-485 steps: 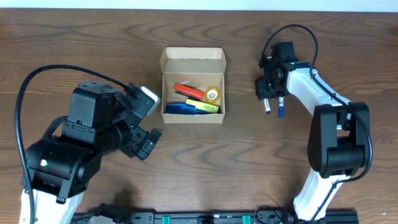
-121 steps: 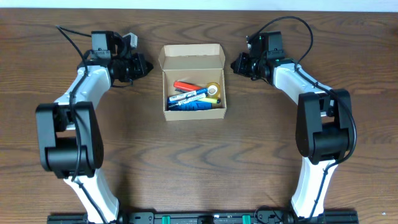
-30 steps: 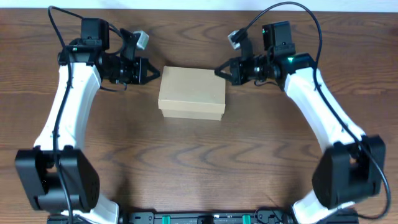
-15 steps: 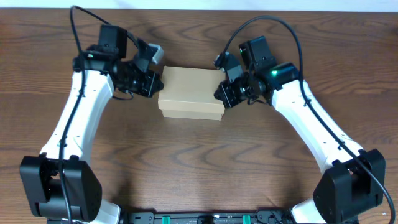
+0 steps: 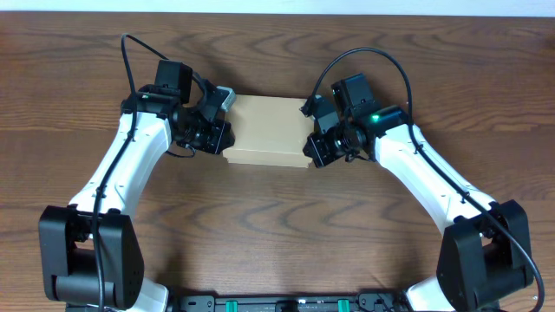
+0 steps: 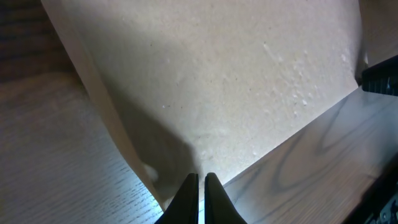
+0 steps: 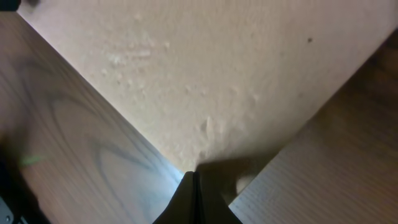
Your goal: Pack container
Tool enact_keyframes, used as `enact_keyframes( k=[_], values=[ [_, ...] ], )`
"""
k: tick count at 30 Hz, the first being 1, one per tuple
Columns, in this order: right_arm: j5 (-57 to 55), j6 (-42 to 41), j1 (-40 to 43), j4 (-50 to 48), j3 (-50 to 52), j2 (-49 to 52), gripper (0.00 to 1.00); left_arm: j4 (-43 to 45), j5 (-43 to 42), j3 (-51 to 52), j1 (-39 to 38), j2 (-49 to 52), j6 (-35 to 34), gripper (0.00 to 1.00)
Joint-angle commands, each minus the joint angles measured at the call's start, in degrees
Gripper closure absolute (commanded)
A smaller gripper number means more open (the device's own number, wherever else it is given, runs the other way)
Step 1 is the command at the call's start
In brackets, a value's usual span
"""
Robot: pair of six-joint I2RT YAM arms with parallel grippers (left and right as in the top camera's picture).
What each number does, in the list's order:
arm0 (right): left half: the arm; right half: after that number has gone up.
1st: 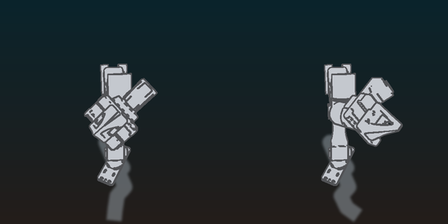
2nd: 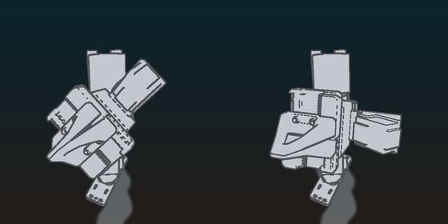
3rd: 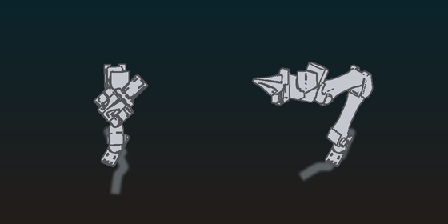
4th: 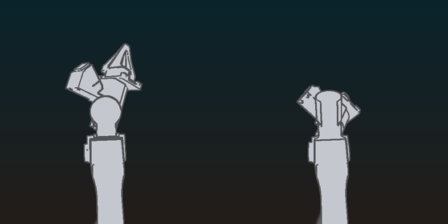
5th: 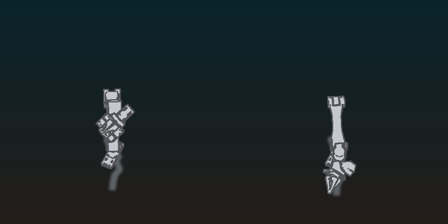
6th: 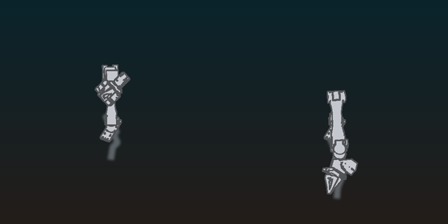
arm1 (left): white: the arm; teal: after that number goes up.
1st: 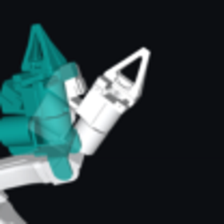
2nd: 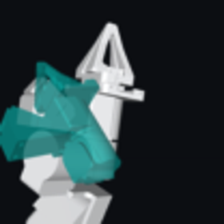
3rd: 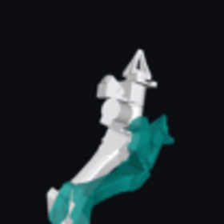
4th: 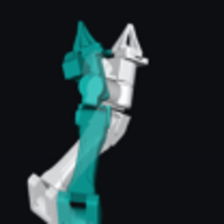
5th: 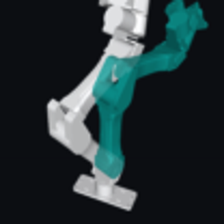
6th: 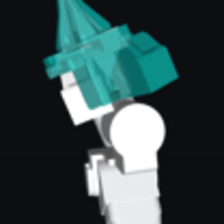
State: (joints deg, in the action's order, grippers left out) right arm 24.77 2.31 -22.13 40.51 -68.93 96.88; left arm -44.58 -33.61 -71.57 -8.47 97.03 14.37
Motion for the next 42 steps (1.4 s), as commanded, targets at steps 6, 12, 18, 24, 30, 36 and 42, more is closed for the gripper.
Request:
enact_keyframes(
  k=[6, 12, 18, 24, 30, 36, 42],
  values=[
    [-0.81, -0.11, -0.76, 0.94, -2.75, -0.59, 0.99, -1.9, 0.76, 0.28, 0.02, 0.33, -0.74, 0.94],
    [-2.19, -0.11, -0.09, 1.25, -5.44, -4.24, 0.99, -3.13, 1.73, 0.26, 0.02, -1.16, -1.75, 0.94],
    [-4.02, -0.11, 1.81, 0.2, -5.49, -9.92, 0.98, -3.08, 4.94, 0.26, 0.02, -2.82, -2.69, 0.94],
    [-4.02, -0.11, 4.04, 0.42, -5.49, -13.05, 0.98, -0.39, 6.19, 1.27, -0.26, -2.25, -4.09, 0.94],
    [-4.09, -0.09, 5.03, 2.19, -5.33, -12.98, 0.98, 2.29, 6.16, 4.13, -0.61, -2.16, -5.42, 0.94],
    [-5.55, -0.09, 5.05, 2.16, -5.33, -12.98, 0.99, 3.32, 6.14, 5.31, -1.36, -2.19, -6.4, 0.94],
    [-8.09, -0.11, 5.05, 3.78, -5.33, -12.98, 0.98, 3.26, 5.53, 5.03, -1.29, -5.33, -8.83, 0.94]
  ],
)
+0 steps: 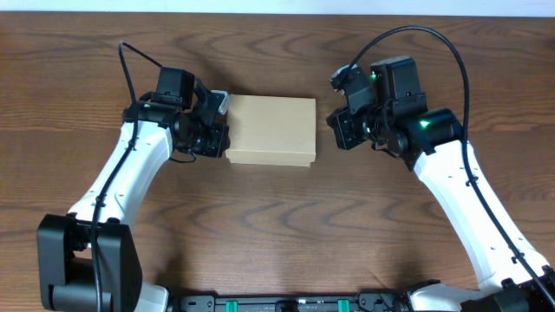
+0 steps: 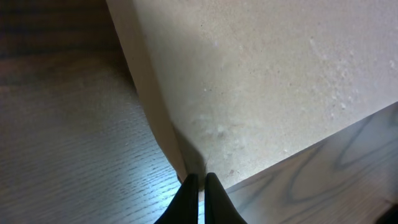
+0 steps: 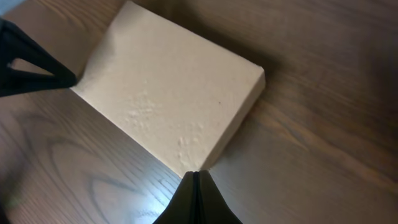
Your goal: Pack container
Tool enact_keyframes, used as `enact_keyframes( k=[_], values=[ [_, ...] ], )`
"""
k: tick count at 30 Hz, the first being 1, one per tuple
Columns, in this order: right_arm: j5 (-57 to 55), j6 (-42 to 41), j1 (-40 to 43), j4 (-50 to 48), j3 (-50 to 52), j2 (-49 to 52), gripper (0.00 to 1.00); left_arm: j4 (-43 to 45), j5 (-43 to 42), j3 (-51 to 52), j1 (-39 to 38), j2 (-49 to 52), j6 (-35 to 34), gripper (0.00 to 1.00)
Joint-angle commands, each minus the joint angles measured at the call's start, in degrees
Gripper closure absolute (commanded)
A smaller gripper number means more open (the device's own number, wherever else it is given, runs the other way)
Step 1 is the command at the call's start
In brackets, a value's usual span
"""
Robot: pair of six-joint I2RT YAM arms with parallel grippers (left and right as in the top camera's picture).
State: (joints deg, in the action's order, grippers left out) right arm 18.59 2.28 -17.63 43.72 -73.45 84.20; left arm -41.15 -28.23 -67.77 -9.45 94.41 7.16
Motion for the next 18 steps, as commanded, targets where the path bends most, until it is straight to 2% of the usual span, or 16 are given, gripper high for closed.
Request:
enact_keyframes(
  k=[1, 9, 14, 18],
  values=[
    [-1.88, -0.11, 0.52, 0.92, -0.81, -0.31, 0.99, -0.15, 0.17, 1.2, -0.26, -3.98, -1.62, 0.94],
    [-1.53, -2.95, 0.42, 2.1, -0.81, -2.36, 0.99, -2.1, 0.37, 1.2, -0.24, -18.99, -1.62, 0.94],
    [2.75, -3.41, -0.07, 5.09, -0.81, -7.67, 0.99, -7.89, 1.05, 1.2, -0.24, -29.24, -1.79, 0.94],
    [2.1, -5.49, -2.03, 10.84, -0.81, -13.73, 0.98, -14.82, 1.64, 1.22, -0.24, -37.88, -2.47, 0.94]
  ],
)
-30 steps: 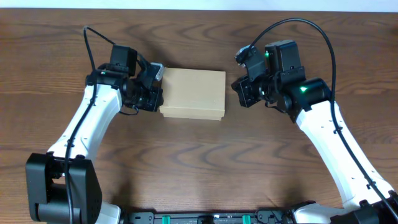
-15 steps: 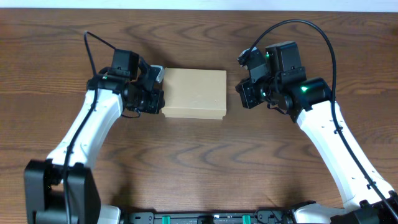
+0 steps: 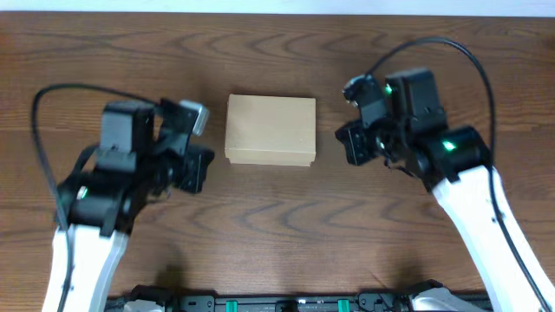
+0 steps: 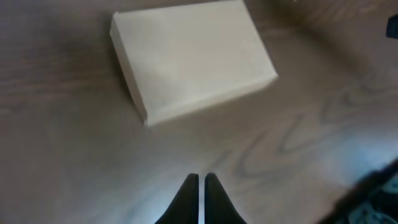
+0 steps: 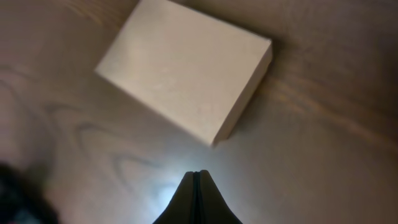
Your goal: Pack container
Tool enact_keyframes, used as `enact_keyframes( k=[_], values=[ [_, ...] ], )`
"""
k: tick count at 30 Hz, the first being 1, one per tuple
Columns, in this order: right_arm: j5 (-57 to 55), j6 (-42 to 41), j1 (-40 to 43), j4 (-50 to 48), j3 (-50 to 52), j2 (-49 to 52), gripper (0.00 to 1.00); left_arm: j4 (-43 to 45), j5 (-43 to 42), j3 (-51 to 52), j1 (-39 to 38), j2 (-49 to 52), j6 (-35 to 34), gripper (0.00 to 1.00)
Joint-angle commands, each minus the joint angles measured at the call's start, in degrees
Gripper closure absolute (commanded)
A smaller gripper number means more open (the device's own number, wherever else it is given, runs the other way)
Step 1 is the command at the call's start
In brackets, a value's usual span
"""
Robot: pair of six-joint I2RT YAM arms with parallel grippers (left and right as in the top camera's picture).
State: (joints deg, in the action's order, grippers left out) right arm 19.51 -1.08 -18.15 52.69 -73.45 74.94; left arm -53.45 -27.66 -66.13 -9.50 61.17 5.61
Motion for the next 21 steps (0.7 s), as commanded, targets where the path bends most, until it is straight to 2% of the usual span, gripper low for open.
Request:
enact_keyframes(
  k=[1, 9, 16, 17, 18, 19, 20, 21],
  values=[
    [0.74, -2.36, -2.05, 2.89, -0.81, -5.97, 0.98, -4.33, 1.29, -0.39, -0.2, -6.51, -0.92, 0.94],
    [-6.67, -5.75, -7.89, 8.57, 0.85, -20.44, 0.99, -12.83, 1.22, -0.35, -0.2, -20.65, -0.92, 0.94],
    [-7.74, -7.89, -9.31, 10.34, 11.58, -34.14, 0.98, -13.81, 1.27, -0.35, -0.17, -25.42, -0.9, 0.94],
    [-7.72, -8.15, -9.31, 10.14, 13.09, -36.0, 0.99, -13.57, 1.27, -0.35, -0.17, -25.33, -0.92, 0.82],
    [-7.69, -8.15, -9.31, 10.12, 14.05, -37.35, 0.98, -13.35, 1.27, -0.35, -0.17, -25.27, -0.92, 0.55],
    [-7.63, -8.15, -9.31, 10.23, 14.75, -38.64, 0.78, -13.16, 1.22, -0.35, -0.17, -25.16, -0.92, 0.09],
    [-7.52, -8.15, -9.31, 10.73, 15.02, -39.5, 0.51, -12.76, 1.18, -0.35, -0.17, -25.11, -0.94, 0.05],
    [-7.48, -8.39, -9.31, 11.63, 15.06, -40.17, 0.01, -12.61, 0.81, -0.35, -0.17, -25.11, -0.98, 0.05]
  ],
)
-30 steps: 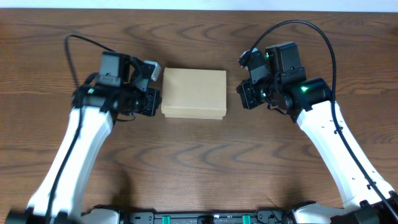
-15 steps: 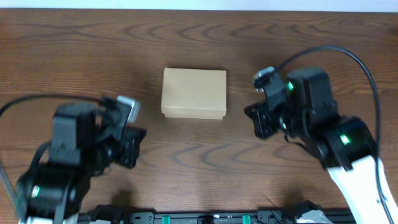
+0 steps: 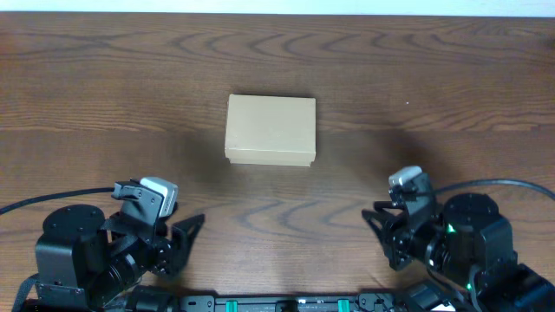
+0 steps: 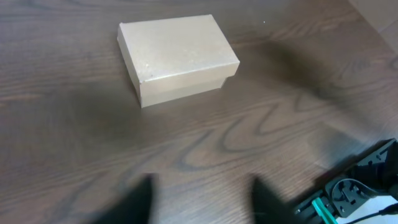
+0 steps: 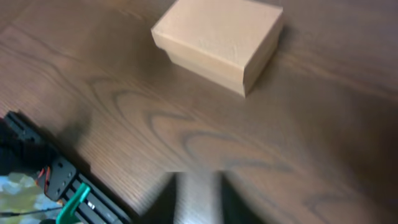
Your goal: Pack container
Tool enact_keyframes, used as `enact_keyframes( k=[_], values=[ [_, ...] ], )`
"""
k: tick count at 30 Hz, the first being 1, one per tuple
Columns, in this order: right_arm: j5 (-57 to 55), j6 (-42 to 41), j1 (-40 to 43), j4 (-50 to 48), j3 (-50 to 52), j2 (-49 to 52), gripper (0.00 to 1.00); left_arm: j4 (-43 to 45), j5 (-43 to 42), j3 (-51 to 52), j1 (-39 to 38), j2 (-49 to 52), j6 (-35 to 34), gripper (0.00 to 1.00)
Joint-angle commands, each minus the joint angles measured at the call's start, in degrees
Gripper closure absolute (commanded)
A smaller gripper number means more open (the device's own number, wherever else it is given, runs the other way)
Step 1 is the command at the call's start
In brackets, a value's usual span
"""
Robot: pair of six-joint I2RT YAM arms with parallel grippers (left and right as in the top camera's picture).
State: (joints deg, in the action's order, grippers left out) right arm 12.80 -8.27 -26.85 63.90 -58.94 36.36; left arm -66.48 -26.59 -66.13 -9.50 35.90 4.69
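A closed tan cardboard box (image 3: 270, 130) lies with its lid on in the middle of the wooden table, also seen as the box (image 4: 177, 57) and the box (image 5: 219, 41). My left gripper (image 4: 202, 199) is open, its fingers blurred and wide apart, far back at the near left by the table's front edge (image 3: 178, 243). My right gripper (image 5: 198, 196) is open with a narrower gap, back at the near right (image 3: 386, 230). Neither touches the box.
The wooden table (image 3: 434, 104) stretches around the box. A black rail with green parts (image 3: 277, 303) runs along the front edge, seen again at the rail (image 4: 348, 193) and the rail (image 5: 43, 174).
Both arms have drawn back from beside the box to the table's front edge. Both grippers, shut before, now stand open. The box has not moved.
Both shut grippers pressed against the box's two near corners. Then the right one was off to the right while the left stayed at its corner. Then both stood apart from the box, and now both are back at the front edge, open.
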Motion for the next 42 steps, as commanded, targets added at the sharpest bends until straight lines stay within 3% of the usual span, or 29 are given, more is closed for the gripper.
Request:
enact_keyframes(
  k=[1, 9, 23, 29, 34, 42],
  values=[
    [-0.74, -1.2, -0.61, 1.64, 0.55, -2.03, 0.01, 0.24, -0.48, -0.35, -0.17, 0.15, -0.09, 0.05],
    [-0.79, -1.11, -0.61, 9.9, 0.57, -2.12, 0.01, -1.01, 0.02, -0.35, -0.17, 0.15, 0.0, 0.05],
    [-0.79, -1.11, -0.61, 10.29, 0.55, -2.12, 0.01, -1.03, 0.07, -0.35, -0.28, -0.57, 0.0, 0.05],
    [-0.79, -1.11, -0.61, 10.29, 0.55, -2.12, 0.01, 0.04, 10.27, 0.98, 0.59, -6.25, 1.38, 0.05],
    [-0.79, -1.11, -0.61, 10.27, 0.55, -2.12, 0.01, 8.35, 12.61, 11.63, 2.43, -15.67, 2.6, 0.05],
    [-0.79, -1.11, -0.61, 10.27, 0.55, -2.12, 0.01, 29.0, 13.05, 38.03, 5.2, -28.94, 0.37, 0.05]
  ],
)
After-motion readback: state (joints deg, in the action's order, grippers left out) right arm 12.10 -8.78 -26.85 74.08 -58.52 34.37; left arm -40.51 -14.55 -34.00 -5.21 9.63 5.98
